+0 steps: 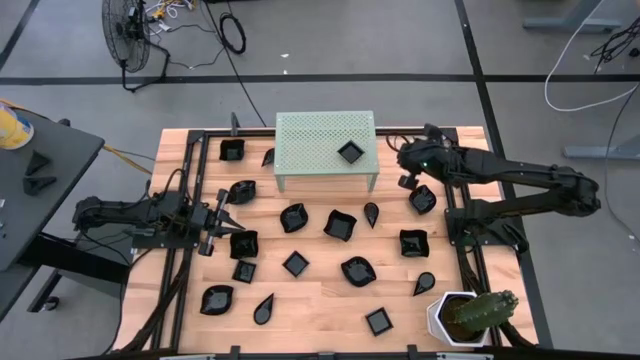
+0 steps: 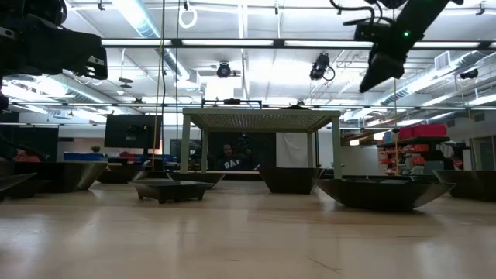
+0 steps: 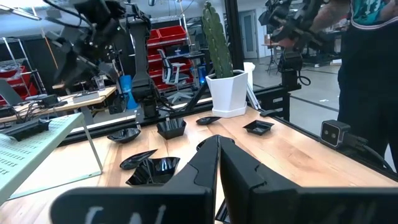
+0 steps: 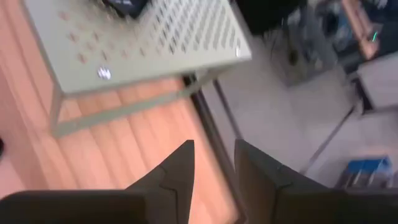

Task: Pick & Place Mini shaped plates
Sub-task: Put the distorted square plate on the shelf

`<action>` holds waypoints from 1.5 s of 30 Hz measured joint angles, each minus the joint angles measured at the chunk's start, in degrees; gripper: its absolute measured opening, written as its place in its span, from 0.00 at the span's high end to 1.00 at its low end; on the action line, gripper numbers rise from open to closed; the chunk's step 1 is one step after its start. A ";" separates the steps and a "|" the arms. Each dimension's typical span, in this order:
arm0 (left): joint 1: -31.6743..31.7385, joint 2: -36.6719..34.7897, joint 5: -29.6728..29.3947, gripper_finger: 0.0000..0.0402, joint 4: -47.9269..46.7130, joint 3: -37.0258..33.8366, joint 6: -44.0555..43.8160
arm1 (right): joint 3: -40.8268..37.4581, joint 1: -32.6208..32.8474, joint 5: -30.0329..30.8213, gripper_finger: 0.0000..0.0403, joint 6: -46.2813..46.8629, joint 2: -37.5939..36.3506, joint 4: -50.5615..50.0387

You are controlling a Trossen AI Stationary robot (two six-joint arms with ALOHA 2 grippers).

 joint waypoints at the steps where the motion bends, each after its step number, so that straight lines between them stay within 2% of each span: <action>1: 0.02 0.00 0.00 0.94 0.00 0.00 0.00 | 0.00 -0.19 -0.07 0.71 1.98 0.02 -1.39; 5: 0.01 0.00 0.01 0.94 0.00 -0.01 0.02 | 0.00 -0.13 -2.44 0.71 8.03 0.00 -6.51; 16: 0.02 0.00 0.00 0.94 0.00 0.00 0.02 | 0.00 2.71 -28.01 0.71 9.42 0.02 -16.38; 21: 0.02 0.00 0.02 0.94 0.00 0.00 0.02 | 0.00 4.05 -36.29 0.71 9.15 0.09 -17.41; 31: 0.00 0.00 0.00 0.94 0.00 0.00 0.02 | -3.65 9.06 -37.86 0.69 9.74 0.66 -16.24; 41: 0.02 0.00 0.00 0.94 0.00 0.00 0.02 | -7.67 12.94 -38.13 0.53 15.01 2.07 -12.78; 45: 0.02 0.00 0.01 0.94 0.00 0.00 0.02 | -7.67 13.29 -41.05 0.50 14.06 3.43 -12.69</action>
